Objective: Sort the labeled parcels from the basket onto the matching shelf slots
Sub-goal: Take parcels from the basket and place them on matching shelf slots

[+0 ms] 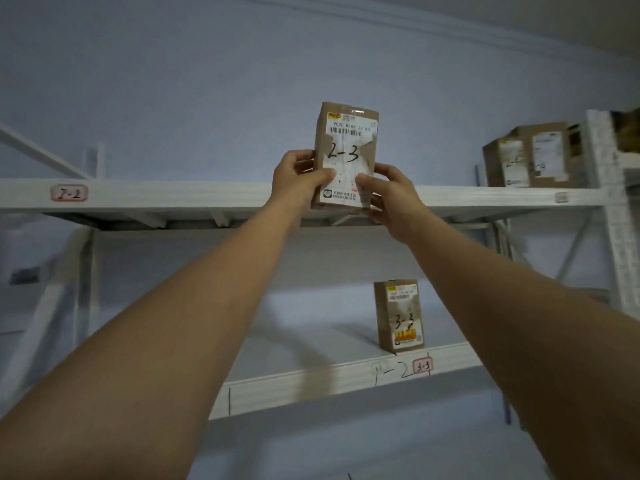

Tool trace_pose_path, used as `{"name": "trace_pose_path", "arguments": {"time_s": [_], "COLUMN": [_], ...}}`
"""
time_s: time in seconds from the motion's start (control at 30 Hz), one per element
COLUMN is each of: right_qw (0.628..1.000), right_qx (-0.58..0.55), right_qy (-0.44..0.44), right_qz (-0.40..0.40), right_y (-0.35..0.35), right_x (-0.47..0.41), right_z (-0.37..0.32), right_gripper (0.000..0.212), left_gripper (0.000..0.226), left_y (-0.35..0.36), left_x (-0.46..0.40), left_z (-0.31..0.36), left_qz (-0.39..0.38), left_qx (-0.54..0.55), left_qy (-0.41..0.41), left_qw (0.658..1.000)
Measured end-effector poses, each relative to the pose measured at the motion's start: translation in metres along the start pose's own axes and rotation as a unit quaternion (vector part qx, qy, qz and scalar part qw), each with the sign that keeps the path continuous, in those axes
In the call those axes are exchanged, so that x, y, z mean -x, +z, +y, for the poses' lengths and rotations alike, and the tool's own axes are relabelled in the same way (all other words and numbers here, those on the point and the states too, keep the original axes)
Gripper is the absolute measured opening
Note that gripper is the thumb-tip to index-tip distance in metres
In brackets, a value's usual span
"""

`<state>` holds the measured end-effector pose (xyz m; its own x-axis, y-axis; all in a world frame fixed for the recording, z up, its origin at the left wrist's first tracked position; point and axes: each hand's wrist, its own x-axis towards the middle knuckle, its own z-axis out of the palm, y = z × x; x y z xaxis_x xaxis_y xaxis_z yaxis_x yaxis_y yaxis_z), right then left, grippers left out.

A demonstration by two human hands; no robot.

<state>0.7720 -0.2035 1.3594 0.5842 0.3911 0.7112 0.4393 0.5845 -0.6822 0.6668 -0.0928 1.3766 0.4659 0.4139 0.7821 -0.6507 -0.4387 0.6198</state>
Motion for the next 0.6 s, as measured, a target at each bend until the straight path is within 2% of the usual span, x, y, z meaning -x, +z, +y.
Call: {"name": "trace_pose_path", "arguments": {"time_s": [0.23,0.47,0.6], "right_qw": [0.997,0.992,0.989], "right_qx": [0.02,0.082,0.114], "right_qy": [-0.039,-0.091,-0.097], "right_qz": [0.065,0.031,-0.003], "right_y": [-0.091,-0.147,-0.167], "right_x": [-0.037,-0.102,-0.143], "right_z": [-0.01,-0.015,-0.012], "right_gripper": [0.039,0.041,0.042], "left_gripper": [0.058,0.061,0.066], "left_y": [0.096,0.161,0.176], "left_x": [-0.043,-0.1,-0.13], "left_z": [-0.034,-0.056,-0.065], "left_qz": [-0.089,-0.04,-0.014], "left_qx": [-0.052,-0.082,-0.098], "left_qy": [0.04,0.091,0.081], "left_qw": [0.994,0.992,0.992]}}
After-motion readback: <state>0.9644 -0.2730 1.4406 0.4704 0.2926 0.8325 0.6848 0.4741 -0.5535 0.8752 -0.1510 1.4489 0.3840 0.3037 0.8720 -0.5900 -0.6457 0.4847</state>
